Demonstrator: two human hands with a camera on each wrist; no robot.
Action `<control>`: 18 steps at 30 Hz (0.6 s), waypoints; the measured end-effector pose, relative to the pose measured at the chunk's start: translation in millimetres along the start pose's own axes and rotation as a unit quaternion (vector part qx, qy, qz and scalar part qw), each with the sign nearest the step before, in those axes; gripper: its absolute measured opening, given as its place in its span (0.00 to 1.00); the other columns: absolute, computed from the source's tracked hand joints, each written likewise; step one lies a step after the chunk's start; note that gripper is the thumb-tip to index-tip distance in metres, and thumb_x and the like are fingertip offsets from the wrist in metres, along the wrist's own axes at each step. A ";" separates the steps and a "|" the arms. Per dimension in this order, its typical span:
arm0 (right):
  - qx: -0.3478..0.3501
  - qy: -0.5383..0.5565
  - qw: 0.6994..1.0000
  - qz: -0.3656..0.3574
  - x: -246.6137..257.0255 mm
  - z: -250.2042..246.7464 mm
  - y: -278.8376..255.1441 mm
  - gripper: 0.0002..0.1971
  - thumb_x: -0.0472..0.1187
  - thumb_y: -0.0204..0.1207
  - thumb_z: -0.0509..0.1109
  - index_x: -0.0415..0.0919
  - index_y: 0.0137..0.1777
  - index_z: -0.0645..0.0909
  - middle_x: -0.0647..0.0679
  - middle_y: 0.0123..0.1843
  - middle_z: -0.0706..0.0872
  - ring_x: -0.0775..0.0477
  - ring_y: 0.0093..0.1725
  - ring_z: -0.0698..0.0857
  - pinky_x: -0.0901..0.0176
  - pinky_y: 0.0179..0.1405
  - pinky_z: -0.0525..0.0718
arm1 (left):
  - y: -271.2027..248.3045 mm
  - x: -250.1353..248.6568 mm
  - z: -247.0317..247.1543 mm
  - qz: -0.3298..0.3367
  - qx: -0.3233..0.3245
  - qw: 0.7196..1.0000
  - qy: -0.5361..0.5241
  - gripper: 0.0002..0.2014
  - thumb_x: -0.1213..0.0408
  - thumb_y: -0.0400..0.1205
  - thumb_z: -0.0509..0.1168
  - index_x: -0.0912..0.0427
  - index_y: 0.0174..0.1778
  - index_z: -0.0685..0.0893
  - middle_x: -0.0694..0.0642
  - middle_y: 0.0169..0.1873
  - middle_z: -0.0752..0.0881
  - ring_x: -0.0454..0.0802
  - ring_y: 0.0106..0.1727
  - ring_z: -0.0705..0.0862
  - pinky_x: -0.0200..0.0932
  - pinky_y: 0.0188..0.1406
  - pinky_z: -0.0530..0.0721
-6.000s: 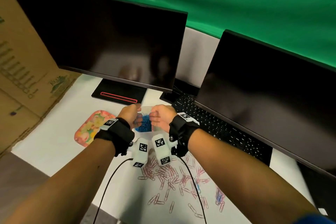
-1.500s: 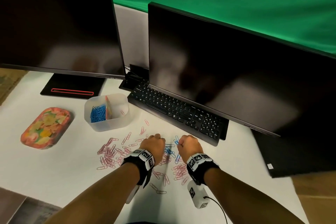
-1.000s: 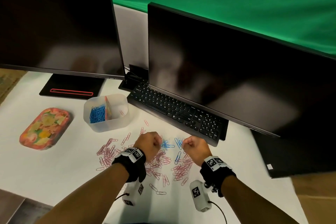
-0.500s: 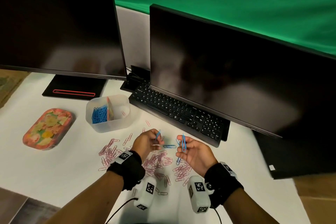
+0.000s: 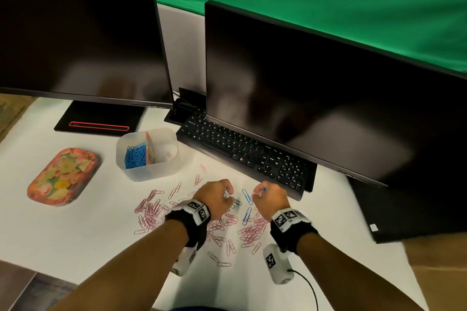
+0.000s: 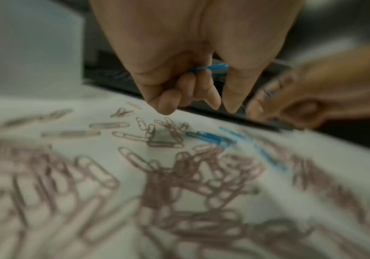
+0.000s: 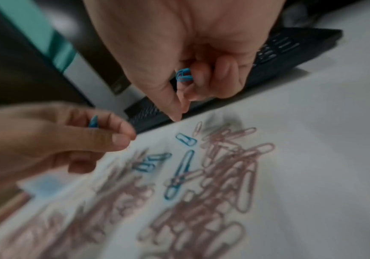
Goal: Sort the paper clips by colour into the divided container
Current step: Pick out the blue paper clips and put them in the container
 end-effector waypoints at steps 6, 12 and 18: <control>0.035 -0.175 0.980 -0.090 14.5 17.4 1.8 0.14 0.43 0.78 0.66 0.45 0.63 0.81 0.45 0.63 0.79 0.44 0.58 0.84 0.56 0.55 0.83 | 11.8 -7.4 12.3 0.064 0.063 0.963 0.253 0.19 0.68 0.79 0.62 0.48 0.65 0.77 0.55 0.60 0.83 0.57 0.60 0.82 0.51 0.56 0.82; 0.052 -0.199 0.973 -0.108 24.2 21.9 3.2 0.17 0.32 0.77 0.64 0.46 0.63 0.81 0.45 0.64 0.79 0.44 0.61 0.83 0.58 0.57 0.82 | 19.7 -6.1 12.4 0.016 0.070 0.967 0.245 0.13 0.65 0.79 0.62 0.53 0.59 0.81 0.56 0.57 0.85 0.58 0.57 0.84 0.50 0.55 0.84; 0.074 -0.177 0.980 -0.062 32.6 18.0 4.1 0.18 0.28 0.75 0.61 0.44 0.60 0.82 0.43 0.61 0.84 0.43 0.60 0.85 0.58 0.53 0.84 | 18.2 8.0 11.3 -0.017 0.078 0.991 0.111 0.07 0.64 0.77 0.66 0.58 0.49 0.86 0.57 0.50 0.88 0.55 0.49 0.86 0.45 0.48 0.85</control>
Point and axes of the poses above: each hand's wrist, its own y-axis towards the middle knuckle, its own z-axis out of the palm, x = y × z, the point moved 3 cm from there along y, towards the middle knuckle
